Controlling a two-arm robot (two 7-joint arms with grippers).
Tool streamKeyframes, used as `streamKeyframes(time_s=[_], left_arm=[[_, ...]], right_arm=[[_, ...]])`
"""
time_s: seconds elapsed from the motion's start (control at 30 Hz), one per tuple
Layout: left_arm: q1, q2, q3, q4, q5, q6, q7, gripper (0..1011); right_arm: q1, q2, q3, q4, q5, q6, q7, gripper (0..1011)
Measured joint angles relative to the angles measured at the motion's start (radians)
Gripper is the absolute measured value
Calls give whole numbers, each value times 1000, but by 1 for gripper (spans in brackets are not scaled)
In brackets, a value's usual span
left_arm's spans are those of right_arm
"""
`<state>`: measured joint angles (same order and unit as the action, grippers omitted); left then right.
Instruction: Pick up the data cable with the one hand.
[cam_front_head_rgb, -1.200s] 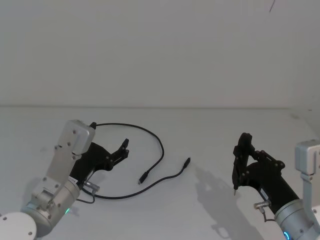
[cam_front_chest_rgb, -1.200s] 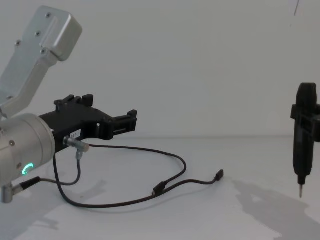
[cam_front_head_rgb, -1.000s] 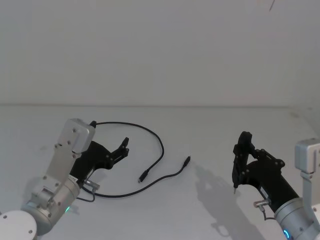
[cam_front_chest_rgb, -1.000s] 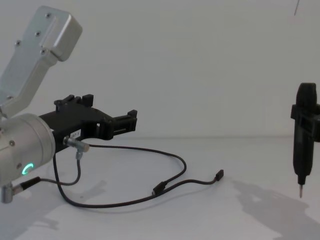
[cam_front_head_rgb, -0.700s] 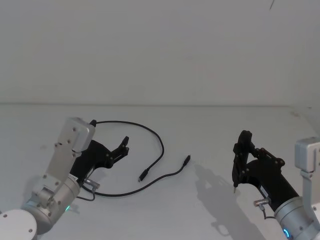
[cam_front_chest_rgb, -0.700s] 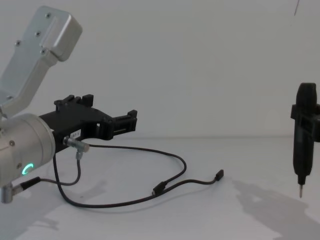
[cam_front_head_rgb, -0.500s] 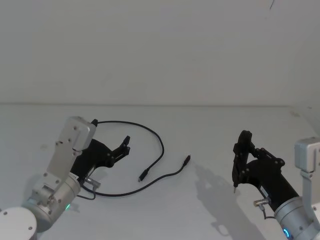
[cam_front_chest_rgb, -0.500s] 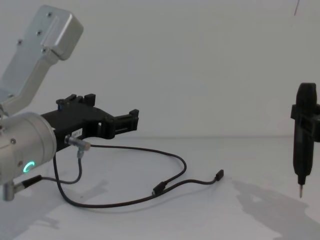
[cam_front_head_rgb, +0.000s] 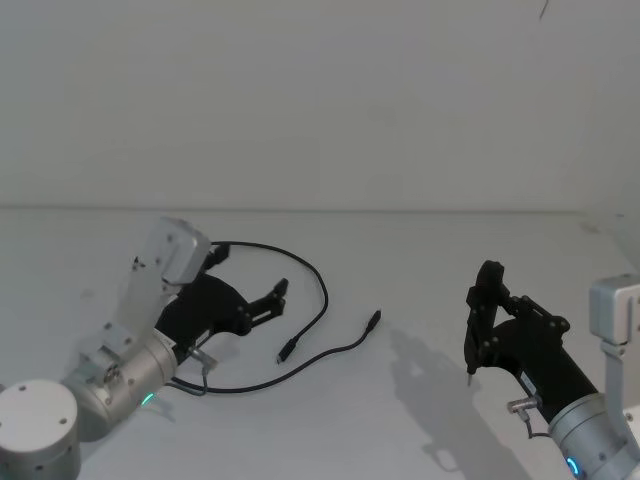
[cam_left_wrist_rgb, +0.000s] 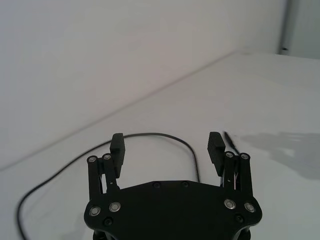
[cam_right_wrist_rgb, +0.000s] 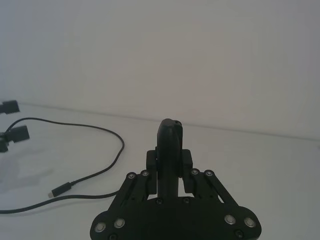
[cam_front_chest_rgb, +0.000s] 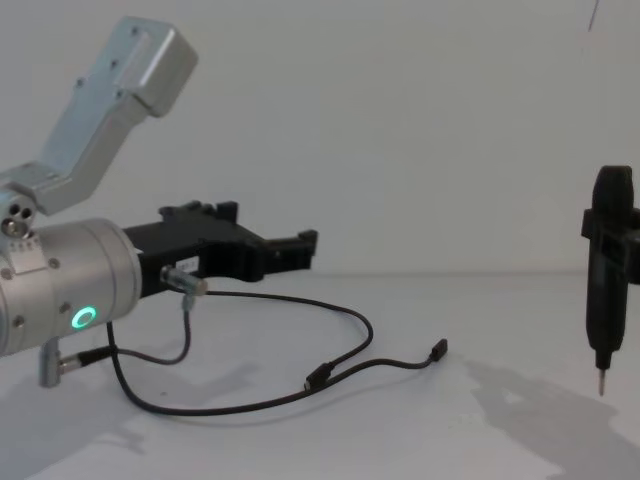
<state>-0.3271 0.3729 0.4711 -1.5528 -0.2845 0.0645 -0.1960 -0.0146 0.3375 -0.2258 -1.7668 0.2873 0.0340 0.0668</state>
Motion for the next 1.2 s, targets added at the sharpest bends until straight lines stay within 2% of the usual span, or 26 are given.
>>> streamKeyframes(time_s=[0.43,0.8,1.2], left_arm=[[-80,-1,40,71,-74,119,-179,1001],[-156,11,96,129,-126,258,-327,1001],[-221,15,145,178,-144,343,-407,1001]], right_arm=[[0,0,0,0,0,0,0,279],[0,0,0,0,0,0,0,279],[0,0,0,0,0,0,0,279]])
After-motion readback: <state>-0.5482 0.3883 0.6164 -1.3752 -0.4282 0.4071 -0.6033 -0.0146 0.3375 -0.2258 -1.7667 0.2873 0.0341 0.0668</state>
